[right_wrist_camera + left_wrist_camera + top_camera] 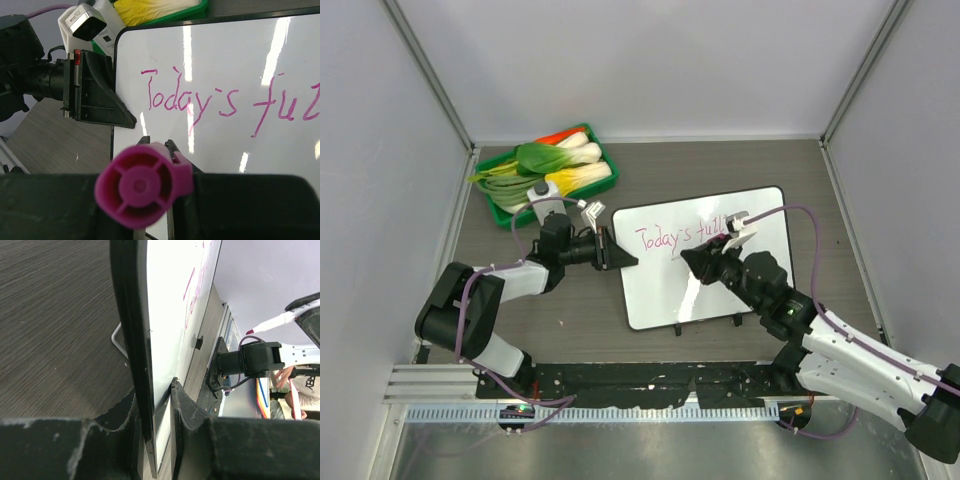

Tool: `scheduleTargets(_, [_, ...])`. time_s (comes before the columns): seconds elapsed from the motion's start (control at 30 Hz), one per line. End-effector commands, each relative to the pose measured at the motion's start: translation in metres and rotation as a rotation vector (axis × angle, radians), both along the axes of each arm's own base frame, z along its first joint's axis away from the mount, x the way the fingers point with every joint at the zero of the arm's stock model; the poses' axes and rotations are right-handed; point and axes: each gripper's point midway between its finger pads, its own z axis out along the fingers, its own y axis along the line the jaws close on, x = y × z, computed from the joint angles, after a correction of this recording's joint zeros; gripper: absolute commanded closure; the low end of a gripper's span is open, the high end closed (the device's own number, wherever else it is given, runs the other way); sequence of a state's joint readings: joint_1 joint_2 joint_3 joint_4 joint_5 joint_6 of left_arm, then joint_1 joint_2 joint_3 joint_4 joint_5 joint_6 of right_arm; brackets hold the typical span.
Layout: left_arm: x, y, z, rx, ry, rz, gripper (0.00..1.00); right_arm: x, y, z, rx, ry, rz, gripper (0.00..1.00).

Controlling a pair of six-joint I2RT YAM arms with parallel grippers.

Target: Write a sentence on the whiteboard

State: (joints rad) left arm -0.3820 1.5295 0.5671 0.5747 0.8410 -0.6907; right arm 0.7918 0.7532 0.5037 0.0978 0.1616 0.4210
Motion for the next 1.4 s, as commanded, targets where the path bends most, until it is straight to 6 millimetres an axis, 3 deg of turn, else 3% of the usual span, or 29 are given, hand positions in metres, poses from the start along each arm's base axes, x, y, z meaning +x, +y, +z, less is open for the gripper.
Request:
scheduleTargets(0.0, [0.011,0.019,-0.052,0.2,-0.026,0.096,1.0,0.003,0.01,0.013,0.049,-0.05,-0.023,0.98])
scheduleTargets(0.2, [0.009,0.017,-0.049,0.185,-0.033,0.084,1.0,0.002,0.027,0.003,0.002,-0.063,-0.027,0.99])
scheduleTargets(0.67, [0.009,0.008,-0.043,0.11,0.001,0.082,1.0,0.002,0.047,-0.002,-0.034,-0.109,-0.024,0.99])
scheduleTargets(1.1, [0.022,0.024,-0.043,0.153,-0.004,0.211,1.0,0.004,0.037,0.007,-0.044,-0.138,-0.059,0.99])
scheduleTargets(1.37, [0.03,0.049,-0.036,0.209,-0.068,0.344,1.0,0.004,0.04,0.006,-0.046,-0.145,-0.046,0.99])
